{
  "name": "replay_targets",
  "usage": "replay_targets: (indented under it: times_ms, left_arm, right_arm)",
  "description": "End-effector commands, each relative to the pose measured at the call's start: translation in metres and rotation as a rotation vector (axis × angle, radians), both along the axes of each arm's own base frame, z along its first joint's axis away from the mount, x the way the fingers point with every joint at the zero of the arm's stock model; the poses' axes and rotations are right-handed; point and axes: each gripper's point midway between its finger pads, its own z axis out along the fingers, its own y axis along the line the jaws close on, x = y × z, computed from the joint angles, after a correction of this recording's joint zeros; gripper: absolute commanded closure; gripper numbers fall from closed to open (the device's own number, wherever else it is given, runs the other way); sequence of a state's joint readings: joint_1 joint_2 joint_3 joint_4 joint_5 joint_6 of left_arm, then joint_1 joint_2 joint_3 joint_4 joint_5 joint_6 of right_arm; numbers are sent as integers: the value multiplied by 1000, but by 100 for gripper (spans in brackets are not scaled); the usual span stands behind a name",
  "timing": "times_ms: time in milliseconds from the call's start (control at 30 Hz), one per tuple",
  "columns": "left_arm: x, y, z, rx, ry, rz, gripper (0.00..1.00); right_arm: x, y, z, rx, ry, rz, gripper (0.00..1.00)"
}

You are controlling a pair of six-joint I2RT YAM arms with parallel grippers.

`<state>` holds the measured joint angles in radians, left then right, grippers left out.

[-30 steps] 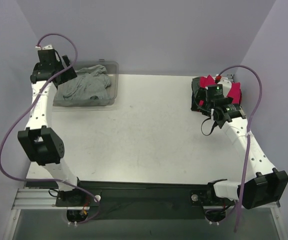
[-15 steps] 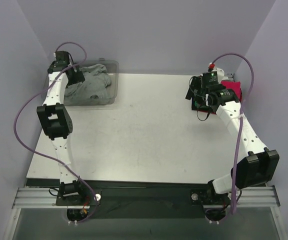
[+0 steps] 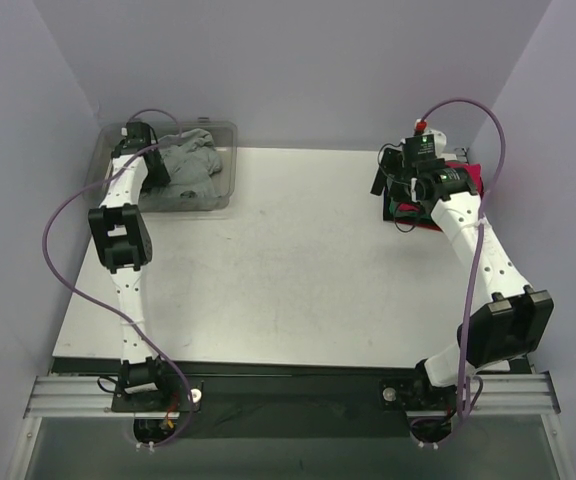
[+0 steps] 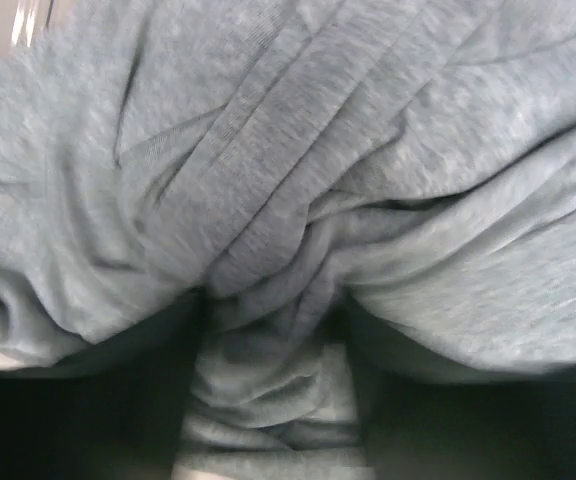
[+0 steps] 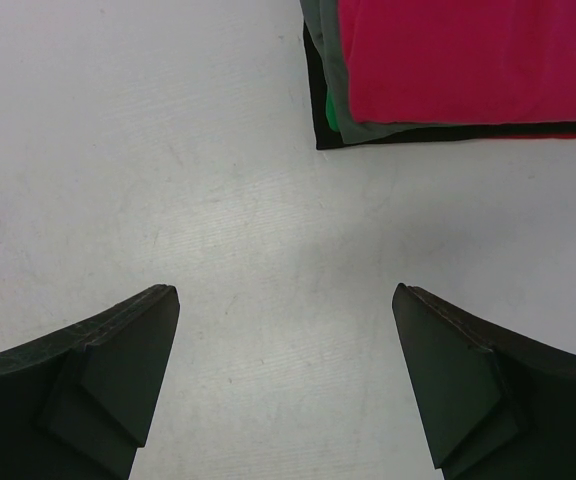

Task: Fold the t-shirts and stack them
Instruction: Grab crumpled tshirt from bin with the left arm, then move the tshirt to the center of the board

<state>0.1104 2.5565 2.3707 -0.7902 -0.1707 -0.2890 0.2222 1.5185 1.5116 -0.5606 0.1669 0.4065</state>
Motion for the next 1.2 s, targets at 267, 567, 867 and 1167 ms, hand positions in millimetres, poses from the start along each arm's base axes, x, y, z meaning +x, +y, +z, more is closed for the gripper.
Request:
replay_targets:
  times_ms: [267, 567, 867, 1167]
  left_arm:
    - [51, -13, 125, -5, -369, -73, 100]
    - [18, -78, 375, -42, -905, -308, 100]
    - [-129, -220, 560, -100, -1305, -675, 100]
    - [-184, -309, 486, -424, -1070, -747, 100]
  right_arm:
    - [1, -1, 9, 3, 5, -5, 7]
    - [-6, -8, 17, -11, -20, -23, 8]
    - [-23, -20, 20, -24, -44, -59, 8]
    - [-51, -34, 13, -5, -50, -86, 8]
